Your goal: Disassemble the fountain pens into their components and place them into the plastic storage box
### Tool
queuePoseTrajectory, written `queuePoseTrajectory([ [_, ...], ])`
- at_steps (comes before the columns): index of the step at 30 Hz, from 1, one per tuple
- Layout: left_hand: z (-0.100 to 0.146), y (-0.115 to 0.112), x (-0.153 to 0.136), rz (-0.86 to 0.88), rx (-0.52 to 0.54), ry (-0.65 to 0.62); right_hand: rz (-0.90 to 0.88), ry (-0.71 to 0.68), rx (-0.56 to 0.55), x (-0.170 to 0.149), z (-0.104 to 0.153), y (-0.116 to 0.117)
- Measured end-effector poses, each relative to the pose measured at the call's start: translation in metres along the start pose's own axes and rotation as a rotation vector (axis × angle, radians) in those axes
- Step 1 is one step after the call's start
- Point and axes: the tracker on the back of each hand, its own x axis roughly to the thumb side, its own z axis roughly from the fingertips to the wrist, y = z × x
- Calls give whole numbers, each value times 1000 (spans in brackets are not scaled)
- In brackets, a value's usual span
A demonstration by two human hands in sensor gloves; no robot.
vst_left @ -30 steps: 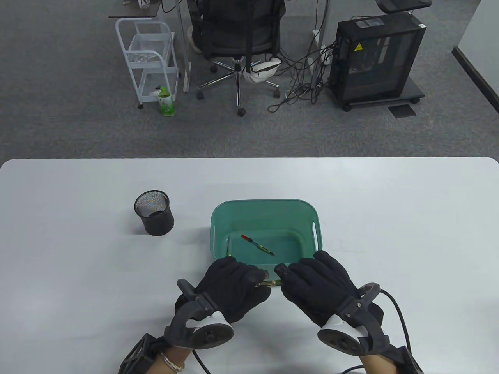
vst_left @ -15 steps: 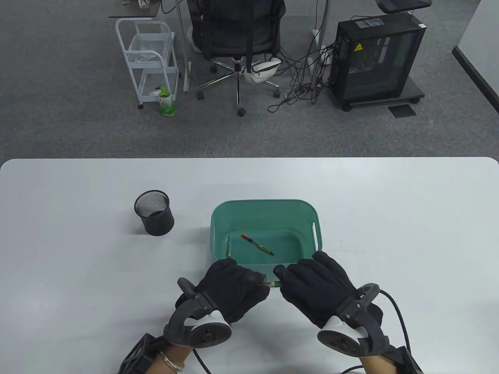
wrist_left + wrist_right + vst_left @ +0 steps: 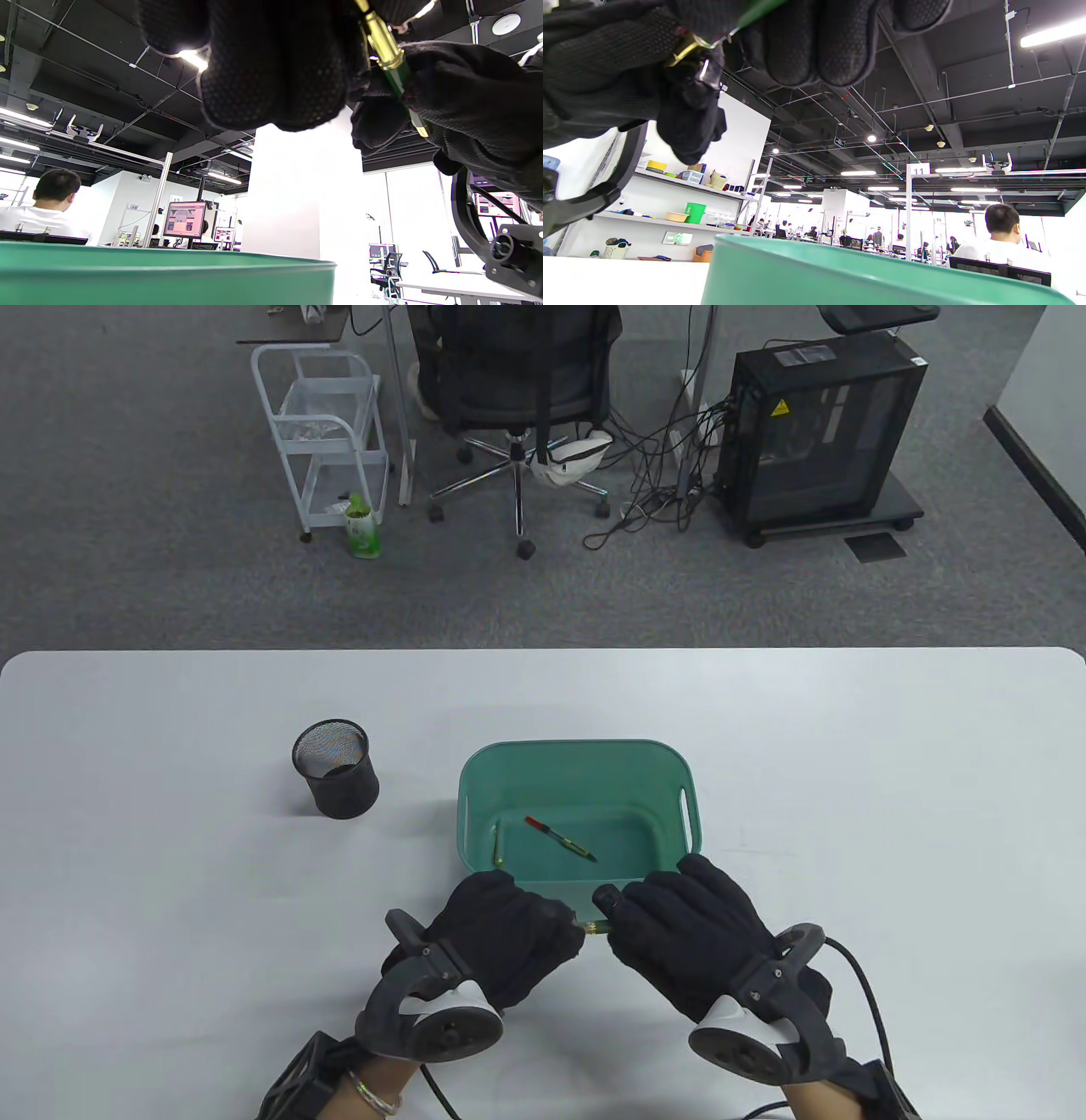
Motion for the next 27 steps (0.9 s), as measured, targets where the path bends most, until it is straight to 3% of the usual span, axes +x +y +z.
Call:
queuePoseTrajectory([
  [27,1,-1,3,-27,2,-8,1,4,3,-2,-1,0],
])
